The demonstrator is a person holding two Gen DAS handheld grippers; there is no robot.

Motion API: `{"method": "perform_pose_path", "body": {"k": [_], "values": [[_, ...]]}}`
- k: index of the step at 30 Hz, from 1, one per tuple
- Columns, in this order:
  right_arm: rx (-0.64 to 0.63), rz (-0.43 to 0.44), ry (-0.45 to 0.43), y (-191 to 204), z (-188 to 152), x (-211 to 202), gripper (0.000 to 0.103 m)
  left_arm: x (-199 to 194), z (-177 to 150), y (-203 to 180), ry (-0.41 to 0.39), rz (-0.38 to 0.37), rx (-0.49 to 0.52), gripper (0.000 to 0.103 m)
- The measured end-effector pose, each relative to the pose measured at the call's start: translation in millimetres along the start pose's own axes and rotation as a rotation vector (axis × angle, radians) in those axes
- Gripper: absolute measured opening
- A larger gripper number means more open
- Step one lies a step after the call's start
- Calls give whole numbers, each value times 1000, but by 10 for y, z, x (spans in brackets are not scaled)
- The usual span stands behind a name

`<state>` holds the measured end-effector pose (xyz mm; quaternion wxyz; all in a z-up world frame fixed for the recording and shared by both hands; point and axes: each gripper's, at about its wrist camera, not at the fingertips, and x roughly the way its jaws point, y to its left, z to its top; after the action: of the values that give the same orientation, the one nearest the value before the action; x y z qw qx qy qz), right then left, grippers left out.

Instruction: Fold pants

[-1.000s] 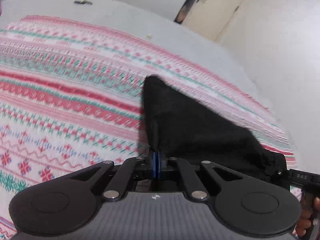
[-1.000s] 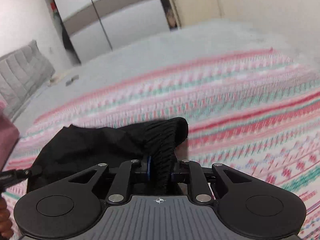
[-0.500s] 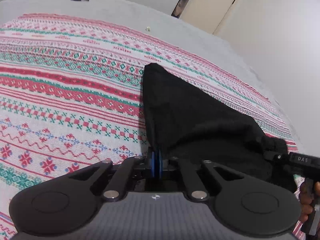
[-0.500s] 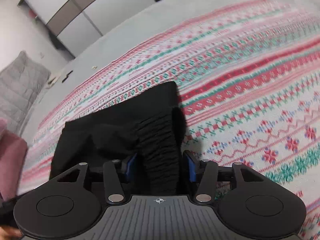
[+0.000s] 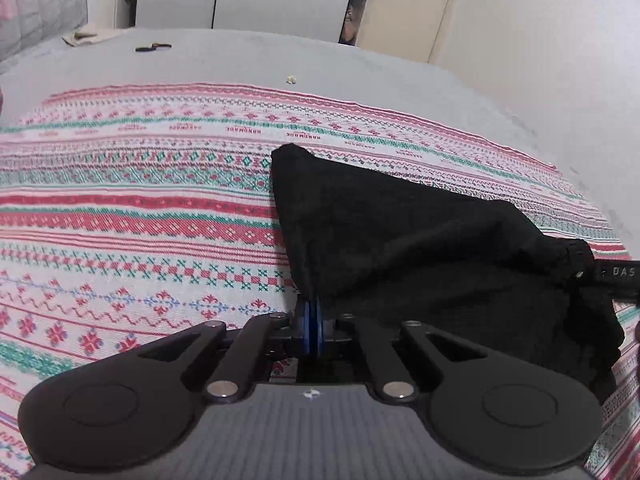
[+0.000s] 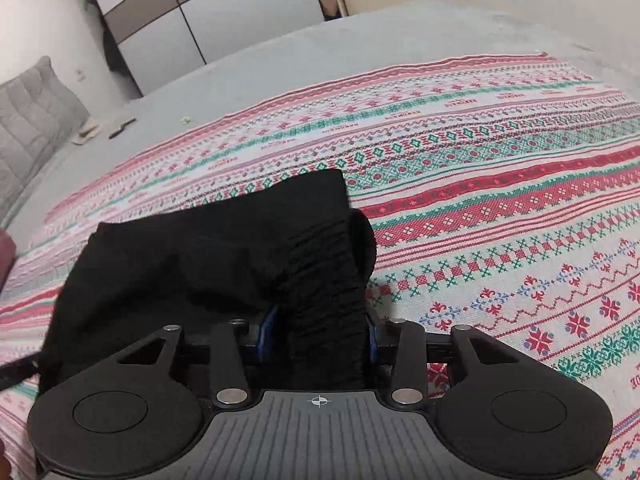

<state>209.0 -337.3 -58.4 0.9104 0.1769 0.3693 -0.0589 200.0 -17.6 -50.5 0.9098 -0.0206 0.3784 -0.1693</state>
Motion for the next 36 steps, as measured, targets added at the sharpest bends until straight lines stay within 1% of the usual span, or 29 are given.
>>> {"method": "perform_pose_path", "body": {"k": [1,3,6,7,9,11,12,14,16,18,19,20,23,24,25,26,27,30,31,33,34,36], "values": [[-5,-24,-7,22,17,-41,51,-16,5,5,3,4,-2,33],[-72,-79,-44,100,35,-142,52,-59,8,14,5,18,-6,34],[-95,-113,-83,149,47,-284,54,-151,3,0,1,41,3,35],[-100,-124,-98,164,41,-342,55,-197,0,-8,-5,57,8,37],[-117,-132,-123,200,11,-439,55,-292,-6,1,-17,78,0,44],[-152,-126,-146,279,-29,-574,55,-369,-13,15,-27,104,-4,53],[-166,-117,-150,323,-53,-625,58,-404,-21,16,-27,126,-6,56],[-195,-100,-150,395,-129,-724,62,-477,-53,5,-31,162,-10,69],[-235,-88,-139,468,-232,-804,62,-558,-98,-41,-34,186,-1,72],[-261,-76,-124,531,-332,-885,62,-655,-152,-112,-41,203,16,79],[-267,-68,-117,554,-376,-937,62,-716,-186,-151,-45,216,20,86],[-270,-58,-111,577,-419,-979,62,-762,-209,-183,-50,218,22,89],[-270,-30,-107,645,-527,-1111,62,-927,-282,-284,-70,219,43,94],[-269,-23,-108,664,-557,-1153,64,-993,-308,-317,-79,214,50,94],[-267,-24,-109,687,-581,-1193,65,-1042,-326,-341,-87,211,55,97],[-265,-26,-113,703,-609,-1233,69,-1095,-355,-369,-95,212,58,101],[-263,-26,-119,728,-632,-1272,70,-1163,-390,-389,-103,217,55,103],[-239,-13,-135,762,-692,-1399,70,-1314,-487,-422,-105,209,10,103],[-226,-8,-143,754,-729,-1448,70,-1352,-517,-433,-101,193,-9,103],[-209,-10,-167,748,-837,-1548,74,-1450,-614,-446,-85,148,-47,103],[-206,-12,-185,741,-916,-1615,74,-1498,-673,-467,-81,139,-52,103],[-202,-4,-193,717,-1070,-1742,75,-1602,-814,-523,-85,151,-38,103]]}}
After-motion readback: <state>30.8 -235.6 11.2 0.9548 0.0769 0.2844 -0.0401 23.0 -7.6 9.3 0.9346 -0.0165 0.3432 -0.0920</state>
